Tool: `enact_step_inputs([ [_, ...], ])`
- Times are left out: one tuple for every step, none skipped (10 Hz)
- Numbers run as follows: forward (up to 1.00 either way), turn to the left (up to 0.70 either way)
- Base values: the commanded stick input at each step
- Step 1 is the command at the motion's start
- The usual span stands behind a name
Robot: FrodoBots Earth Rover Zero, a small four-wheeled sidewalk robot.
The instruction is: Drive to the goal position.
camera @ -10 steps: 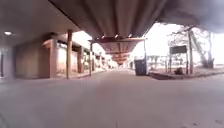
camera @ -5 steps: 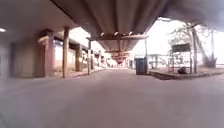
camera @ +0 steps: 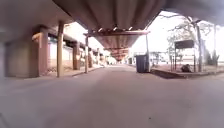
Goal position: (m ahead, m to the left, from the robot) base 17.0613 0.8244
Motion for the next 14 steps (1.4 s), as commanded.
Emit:
enact_step_inputs([
  [0.7,0.0],
  [0.7,0.0],
  [0.7,0.0],
  [0.7,0.0],
  [0.7,0.0],
  [0.7,0.0],
  [0.7,0.0],
  [0.7,0.0],
  [0.7,0.0],
  [0.7,0.0],
  [0.7,0.0],
  [0.7,0.0],
  [0.7,0.0],
  [0.7,0.0],
])
